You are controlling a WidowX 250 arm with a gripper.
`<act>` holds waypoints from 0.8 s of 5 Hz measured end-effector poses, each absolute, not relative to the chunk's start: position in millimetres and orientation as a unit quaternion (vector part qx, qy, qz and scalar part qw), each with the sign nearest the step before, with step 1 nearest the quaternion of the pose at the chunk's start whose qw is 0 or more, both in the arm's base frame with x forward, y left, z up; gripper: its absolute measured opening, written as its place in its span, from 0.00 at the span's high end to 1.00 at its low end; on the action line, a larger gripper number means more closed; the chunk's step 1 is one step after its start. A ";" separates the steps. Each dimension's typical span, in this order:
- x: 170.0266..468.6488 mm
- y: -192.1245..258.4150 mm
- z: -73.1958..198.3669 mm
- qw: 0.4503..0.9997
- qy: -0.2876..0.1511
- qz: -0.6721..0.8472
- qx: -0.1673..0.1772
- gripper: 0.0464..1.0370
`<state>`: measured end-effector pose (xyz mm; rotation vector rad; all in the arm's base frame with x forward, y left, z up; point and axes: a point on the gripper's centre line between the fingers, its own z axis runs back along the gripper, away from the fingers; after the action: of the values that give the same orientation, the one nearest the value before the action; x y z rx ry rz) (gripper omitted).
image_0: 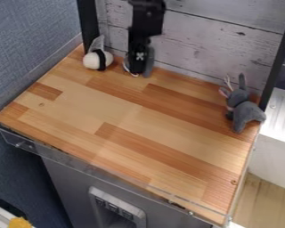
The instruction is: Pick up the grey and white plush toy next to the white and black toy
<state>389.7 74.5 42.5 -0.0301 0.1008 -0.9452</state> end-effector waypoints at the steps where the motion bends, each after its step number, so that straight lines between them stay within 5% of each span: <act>1: 389.1 73.3 26.1 0.922 0.048 -0.385 -0.016 0.04; 4: 397.1 73.7 10.5 0.958 0.037 -0.286 -0.013 0.04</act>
<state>397.1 73.7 10.5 -0.0268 0.0753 -0.5793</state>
